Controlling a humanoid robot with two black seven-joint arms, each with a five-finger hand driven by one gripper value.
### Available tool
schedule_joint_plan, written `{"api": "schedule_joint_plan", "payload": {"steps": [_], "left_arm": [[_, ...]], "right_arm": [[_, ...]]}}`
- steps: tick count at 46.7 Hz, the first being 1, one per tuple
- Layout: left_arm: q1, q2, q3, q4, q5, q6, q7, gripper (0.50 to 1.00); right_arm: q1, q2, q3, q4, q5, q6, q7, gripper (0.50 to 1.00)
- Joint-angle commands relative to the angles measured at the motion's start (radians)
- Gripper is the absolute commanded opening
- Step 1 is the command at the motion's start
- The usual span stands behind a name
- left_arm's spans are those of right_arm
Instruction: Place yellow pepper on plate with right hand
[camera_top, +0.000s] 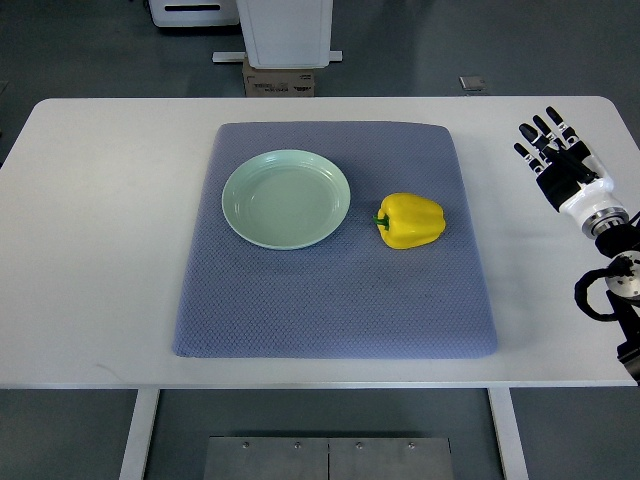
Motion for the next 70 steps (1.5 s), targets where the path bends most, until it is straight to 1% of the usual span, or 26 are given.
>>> {"api": "schedule_joint_plan", "payload": {"steps": [1,35,47,55,70], "left_arm": [[0.0,0.0,0.0,0.0,0.001,-0.002,0.001,1.0],[0.0,0.0,-0.001,0.001,-0.002,0.001,0.001,1.0],[0.0,0.0,-0.001,0.001,-0.002,0.001,0.001,1.0],[0.0,0.0,-0.001,0.001,-0.002,0.001,0.001,1.0],[0.0,0.0,-0.001,0.001,-0.002,0.001,0.001,1.0]], "right_arm": [[0.0,0.0,-0.002,0.0,0.0,-0.001,0.003,1.0],[0.006,-0.001,-0.002,0.0,0.0,-0.001,0.003,1.0],[0.006,-0.003,-0.001,0.0,0.0,0.01,0.001,1.0],[0.027,-0.005,0.005,-0.002,0.0,0.008,0.003,1.0],[0.036,-0.031,-0.002,-0.008,0.074,0.008,0.004,1.0]]}}
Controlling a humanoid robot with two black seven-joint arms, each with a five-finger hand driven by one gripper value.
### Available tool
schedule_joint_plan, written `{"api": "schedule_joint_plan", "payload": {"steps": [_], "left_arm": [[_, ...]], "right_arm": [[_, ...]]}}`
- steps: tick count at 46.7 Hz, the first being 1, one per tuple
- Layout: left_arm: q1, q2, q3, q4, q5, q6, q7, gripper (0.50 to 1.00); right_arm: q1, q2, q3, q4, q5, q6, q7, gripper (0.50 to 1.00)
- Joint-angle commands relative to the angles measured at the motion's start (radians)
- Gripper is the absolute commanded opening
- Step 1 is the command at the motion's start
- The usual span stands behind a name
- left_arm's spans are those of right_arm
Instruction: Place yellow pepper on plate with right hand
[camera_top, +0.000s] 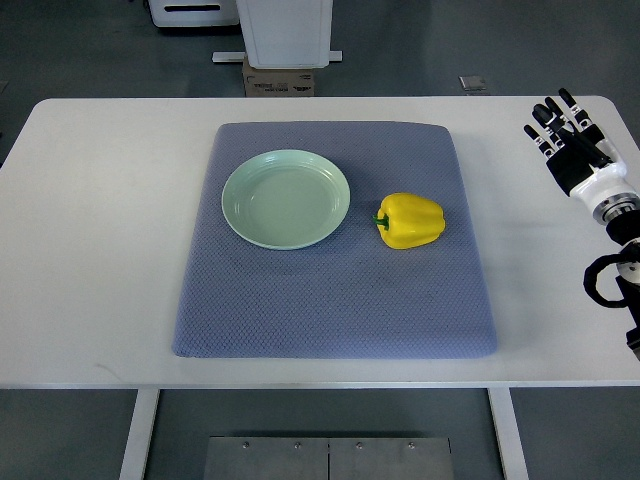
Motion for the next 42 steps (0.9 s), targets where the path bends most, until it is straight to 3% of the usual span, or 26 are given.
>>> {"api": "schedule_joint_plan", "payload": {"steps": [1,21,42], "left_arm": [[0.0,0.0,0.0,0.0,0.0,0.0,0.0,1.0],[0.0,0.0,0.0,0.0,0.0,0.0,0.0,1.0],[0.0,0.0,0.0,0.0,0.0,0.0,0.0,1.0]], "right_arm": [[0.0,-0.001,0.0,-0.002,0.001,0.0,0.001,1.0],[0.005,-0.014,-0.017,-0.028,0.0,0.0,0.004,1.0],[0.006,-0.044,-0.154,-0.005,-0.008,0.002,0.05,1.0]]}}
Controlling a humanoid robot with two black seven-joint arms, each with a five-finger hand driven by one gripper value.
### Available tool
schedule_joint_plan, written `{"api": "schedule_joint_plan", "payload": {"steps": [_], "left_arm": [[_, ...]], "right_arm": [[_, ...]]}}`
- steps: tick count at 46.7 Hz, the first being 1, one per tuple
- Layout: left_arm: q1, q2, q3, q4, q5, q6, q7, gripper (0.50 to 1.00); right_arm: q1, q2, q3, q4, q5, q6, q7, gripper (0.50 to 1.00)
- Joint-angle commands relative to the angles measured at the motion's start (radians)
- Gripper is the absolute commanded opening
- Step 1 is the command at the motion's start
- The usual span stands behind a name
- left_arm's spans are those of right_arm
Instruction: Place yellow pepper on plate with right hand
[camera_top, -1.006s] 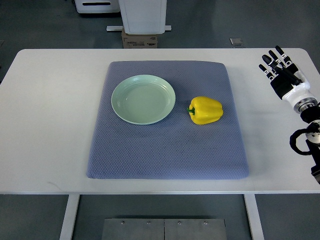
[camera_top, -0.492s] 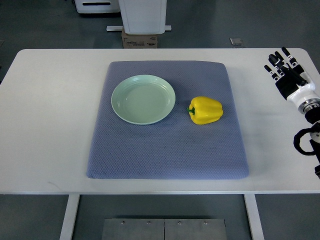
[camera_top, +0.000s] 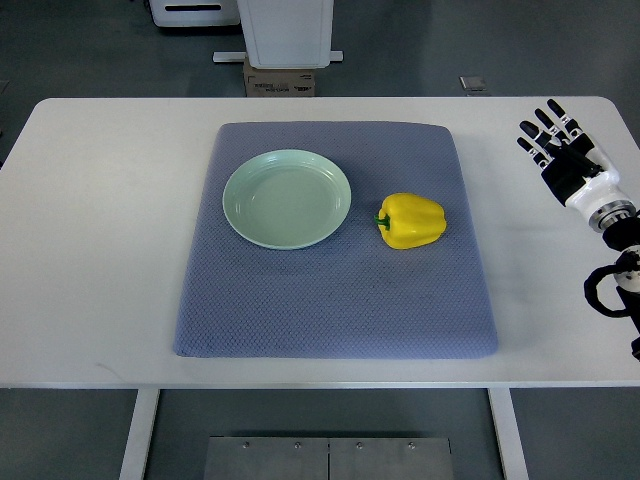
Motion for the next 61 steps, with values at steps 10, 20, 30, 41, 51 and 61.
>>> {"api": "schedule_joint_plan", "payload": {"steps": [10,20,30,41,51,61], "left_arm": [[0.0,0.0,0.0,0.0,0.0,0.0,0.0,1.0],[0.0,0.0,0.0,0.0,0.0,0.0,0.0,1.0],[0.0,0.0,0.0,0.0,0.0,0.0,0.0,1.0],[0.0,0.0,0.0,0.0,0.0,0.0,0.0,1.0],[0.0,0.0,0.0,0.0,0.0,0.0,0.0,1.0],[0.0,0.0,0.0,0.0,0.0,0.0,0.0,1.0]], "right_arm": [[0.037,-0.016,-0.117,0.022,-0.005,0.006,0.039,1.0],[0.074,-0.05,-0.207,0.023,-0.005,0.055,0.082,1.0],[0.132,-0.07,-0.312,0.023,-0.005,0.054,0.093,0.998],[0.249,-0.154,-0.581,0.02,-0.036,0.054,0.191,0.998],[0.342,-0.177,-0.759,0.022,-0.102,0.052,0.289,0.993],[0.393,-0.179,-0.847,0.022,-0.196,0.051,0.309,0.993]]}}
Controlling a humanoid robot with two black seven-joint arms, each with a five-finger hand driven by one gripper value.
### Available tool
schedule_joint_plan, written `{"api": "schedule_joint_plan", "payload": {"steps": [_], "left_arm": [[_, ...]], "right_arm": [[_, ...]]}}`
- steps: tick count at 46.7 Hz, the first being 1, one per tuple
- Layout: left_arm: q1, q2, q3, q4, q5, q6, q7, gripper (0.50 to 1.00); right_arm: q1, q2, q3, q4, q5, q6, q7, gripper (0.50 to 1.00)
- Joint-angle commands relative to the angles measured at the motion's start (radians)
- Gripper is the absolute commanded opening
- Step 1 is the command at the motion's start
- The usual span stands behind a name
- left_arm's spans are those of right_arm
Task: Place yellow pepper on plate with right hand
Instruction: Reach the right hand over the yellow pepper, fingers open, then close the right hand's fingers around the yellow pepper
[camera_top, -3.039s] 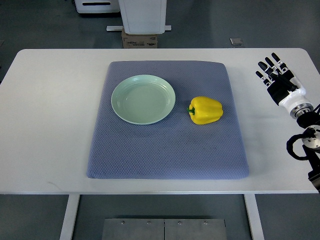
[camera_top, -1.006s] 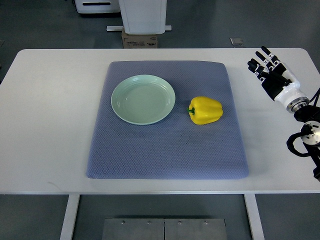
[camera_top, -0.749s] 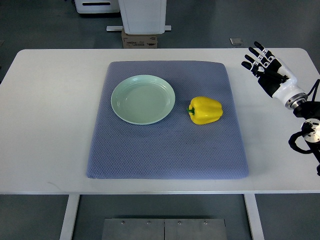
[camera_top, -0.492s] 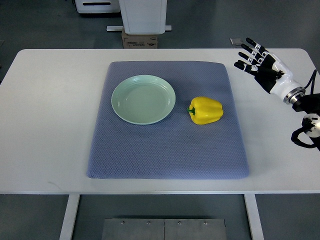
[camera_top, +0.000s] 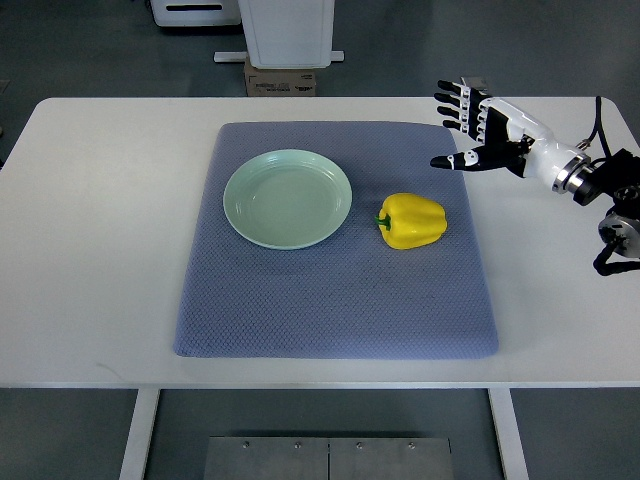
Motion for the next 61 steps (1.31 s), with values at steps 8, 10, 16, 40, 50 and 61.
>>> {"api": "schedule_joint_plan", "payload": {"steps": [8,10,16,40,50,61], "left_arm": [[0.0,0.0,0.0,0.0,0.0,0.0,0.0,1.0],[0.0,0.0,0.0,0.0,0.0,0.0,0.0,1.0],[0.0,0.0,0.0,0.0,0.0,0.0,0.0,1.0],[0.0,0.0,0.0,0.0,0.0,0.0,0.0,1.0],[0.0,0.0,0.0,0.0,0.0,0.0,0.0,1.0],[0.0,0.0,0.0,0.0,0.0,0.0,0.0,1.0]], "right_arm": [[0.064,0.0,-0.116,0.0,-0.12,-0.002,0.023,0.993],[0.076,0.0,-0.144,0.0,-0.133,-0.002,0.024,0.993],[0.121,0.0,-0.219,0.002,-0.159,0.0,0.03,0.993],[0.188,0.019,-0.381,0.002,-0.278,-0.007,0.05,0.987],[0.188,0.057,-0.42,0.0,-0.291,-0.08,0.043,0.985],[0.188,0.068,-0.44,-0.003,-0.297,-0.096,0.041,0.949]]}}
